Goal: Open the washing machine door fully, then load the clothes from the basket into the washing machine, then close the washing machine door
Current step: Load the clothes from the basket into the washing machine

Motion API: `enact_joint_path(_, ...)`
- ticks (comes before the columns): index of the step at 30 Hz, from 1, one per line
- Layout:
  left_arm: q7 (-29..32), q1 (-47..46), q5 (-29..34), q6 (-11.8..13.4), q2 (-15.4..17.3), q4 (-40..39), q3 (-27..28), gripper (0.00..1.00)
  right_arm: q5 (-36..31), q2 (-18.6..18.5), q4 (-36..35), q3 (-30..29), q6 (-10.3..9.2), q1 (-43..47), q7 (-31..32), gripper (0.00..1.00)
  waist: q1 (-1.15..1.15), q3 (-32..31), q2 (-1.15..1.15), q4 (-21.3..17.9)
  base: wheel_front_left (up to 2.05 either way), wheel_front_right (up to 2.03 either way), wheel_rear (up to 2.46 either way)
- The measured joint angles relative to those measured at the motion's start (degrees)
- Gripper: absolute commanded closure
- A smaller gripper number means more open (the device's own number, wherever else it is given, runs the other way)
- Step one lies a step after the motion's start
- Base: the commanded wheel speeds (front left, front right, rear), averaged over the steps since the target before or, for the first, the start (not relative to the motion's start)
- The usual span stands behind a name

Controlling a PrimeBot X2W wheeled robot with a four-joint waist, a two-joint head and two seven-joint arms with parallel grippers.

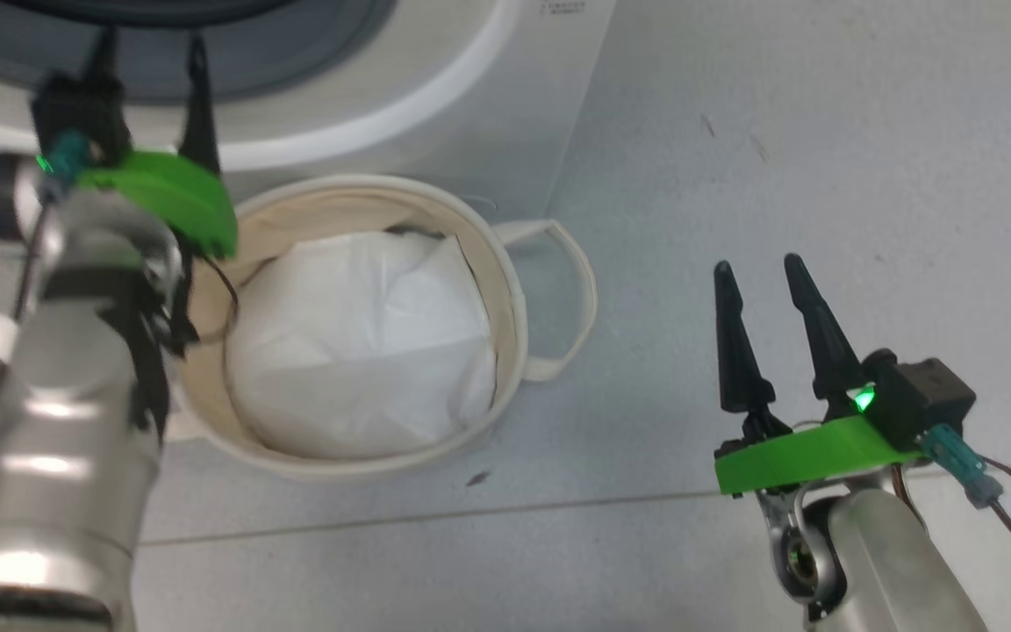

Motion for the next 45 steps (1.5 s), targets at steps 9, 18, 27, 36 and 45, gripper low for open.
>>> enact_joint_path(9,0.00,19.72,-2.49,0.15,-5.83,-11.79,2.87,0.00,-2.30,0.00,0.52,-2.99,0.00,5.11,0.00,0.00,0.00,-8.90,0.00,2.86,0.00,0.00,0.00)
enact_joint_path(18,0.01,37.97,-2.00,1.83,-7.76,-26.66,4.00,0.00,-3.52,0.02,0.91,-3.97,0.00,10.20,0.00,0.00,0.00,-16.85,0.00,6.51,0.00,0.00,0.00)
enact_joint_path(27,0.00,49.89,-2.12,2.03,-7.81,-34.93,4.17,0.00,-3.44,0.03,1.22,-4.25,0.00,14.24,0.01,0.00,0.00,-21.92,0.00,9.00,0.00,0.00,0.00)
enact_joint_path(36,0.00,52.94,-3.11,2.81,-7.79,-35.79,1.13,0.00,-2.43,0.05,1.67,-2.81,0.00,15.42,0.01,0.00,0.00,-23.32,0.00,9.85,0.00,0.00,0.00)
enact_joint_path(45,0.00,53.06,-4.00,3.61,-7.78,-35.99,0.86,0.00,-2.42,0.05,2.04,-2.83,0.00,15.42,0.01,0.00,0.00,-23.53,0.00,9.47,0.00,0.00,0.00)
